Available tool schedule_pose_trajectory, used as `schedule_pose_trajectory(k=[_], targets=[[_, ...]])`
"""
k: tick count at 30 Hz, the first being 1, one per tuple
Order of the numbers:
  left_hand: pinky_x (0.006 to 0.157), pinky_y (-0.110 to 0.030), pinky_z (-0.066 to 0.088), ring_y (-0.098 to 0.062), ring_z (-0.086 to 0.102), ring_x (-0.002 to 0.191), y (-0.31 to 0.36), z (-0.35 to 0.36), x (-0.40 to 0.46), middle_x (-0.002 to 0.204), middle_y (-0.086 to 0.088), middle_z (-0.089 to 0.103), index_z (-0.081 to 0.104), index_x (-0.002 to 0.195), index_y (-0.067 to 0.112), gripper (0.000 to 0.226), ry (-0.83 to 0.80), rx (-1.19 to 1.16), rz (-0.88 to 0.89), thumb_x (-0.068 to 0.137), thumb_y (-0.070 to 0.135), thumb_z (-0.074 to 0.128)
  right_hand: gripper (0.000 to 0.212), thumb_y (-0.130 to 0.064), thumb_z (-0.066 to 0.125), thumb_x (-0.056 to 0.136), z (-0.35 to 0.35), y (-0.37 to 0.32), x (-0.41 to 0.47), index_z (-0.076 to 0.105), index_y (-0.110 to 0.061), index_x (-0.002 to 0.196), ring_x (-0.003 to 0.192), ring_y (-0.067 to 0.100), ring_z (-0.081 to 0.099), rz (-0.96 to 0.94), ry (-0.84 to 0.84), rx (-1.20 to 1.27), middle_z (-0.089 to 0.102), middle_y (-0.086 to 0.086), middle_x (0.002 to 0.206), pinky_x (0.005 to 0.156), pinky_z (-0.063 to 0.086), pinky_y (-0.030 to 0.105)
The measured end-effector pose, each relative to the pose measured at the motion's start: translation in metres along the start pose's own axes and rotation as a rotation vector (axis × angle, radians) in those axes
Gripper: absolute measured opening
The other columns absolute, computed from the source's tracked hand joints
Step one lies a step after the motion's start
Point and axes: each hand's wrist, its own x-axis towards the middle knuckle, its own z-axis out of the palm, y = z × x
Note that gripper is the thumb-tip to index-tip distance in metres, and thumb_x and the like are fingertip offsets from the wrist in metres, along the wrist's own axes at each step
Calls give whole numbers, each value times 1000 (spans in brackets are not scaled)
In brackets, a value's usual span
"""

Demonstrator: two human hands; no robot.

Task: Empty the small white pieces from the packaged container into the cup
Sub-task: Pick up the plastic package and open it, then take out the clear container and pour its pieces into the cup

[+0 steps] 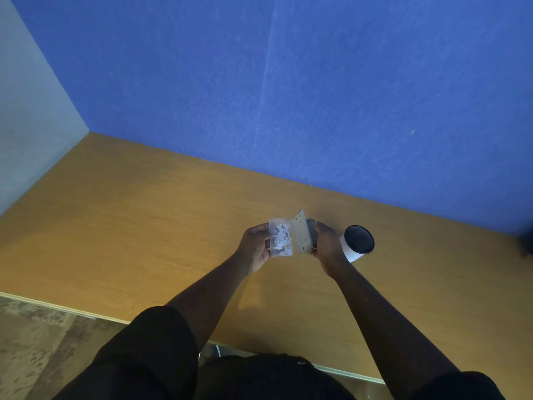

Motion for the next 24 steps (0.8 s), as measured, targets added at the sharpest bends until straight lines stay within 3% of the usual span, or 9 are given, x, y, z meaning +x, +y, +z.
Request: schedule_pose_trajectory(k=[4, 9, 13, 14, 16, 20, 24], targets=[[62, -42, 60, -29, 55, 92, 7, -6, 1, 97, -14, 55, 70, 93, 8, 24, 53, 33, 10, 94, -2, 49, 27, -15, 38, 97, -6, 8, 4, 65, -20, 97, 68, 16, 53, 11, -78, -85, 58, 6, 84, 56, 44, 26], [53, -36, 60, -24, 68, 69, 15, -8, -1, 82, -14, 66, 68, 90, 6, 22, 71, 30, 25, 93, -4, 49, 28, -11, 48, 92, -16, 27, 13, 66, -17, 113, 72, 19, 59, 38, -85, -106, 62, 11, 93, 57, 47, 28], [50, -35, 59, -22, 69, 63, 16, -11, 2, 78, -14, 67, 68, 89, 5, 25, 107, 26, 13, 93, -7, 46, 65, -21, 75, 77, -19, 47, 22, 47, -20, 136, 88, 23, 69, 29, -43, -305, 65, 11, 113, 70, 59, 38], [52, -37, 60, -23, 69, 64, 17, -11, 4, 79, -14, 67, 68, 89, 5, 26, 108, 36, 8, 93, -7, 45, 74, -24, 79, 74, -19, 52, 24, 43, -21, 138, 89, 23, 68, 14, -53, -380, 67, 13, 114, 67, 58, 36], [57, -40, 61, -24, 69, 67, 17, -10, 5, 81, -14, 67, 68, 89, 6, 28, 102, 53, -4, 94, -7, 44, 82, -30, 83, 71, -14, 62, 25, 40, -21, 141, 90, 23, 66, -31, -63, -533, 67, 15, 116, 60, 50, 25], [56, -35, 60, -21, 67, 66, 17, -8, 8, 82, -14, 64, 69, 90, 8, 31, 73, 124, -8, 95, -5, 41, 82, -28, 85, 70, 1, 81, 35, 41, -15, 138, 99, 28, 64, -43, -43, -621, 63, 16, 124, 75, 54, 33], [57, -36, 60, -17, 71, 63, 16, -8, 9, 82, -12, 68, 68, 92, 8, 28, 35, 159, -13, 94, -4, 43, 79, -24, 85, 72, 14, 96, 40, 40, -11, 135, 107, 33, 63, 0, -26, -608, 59, 18, 128, 65, 53, 29]])
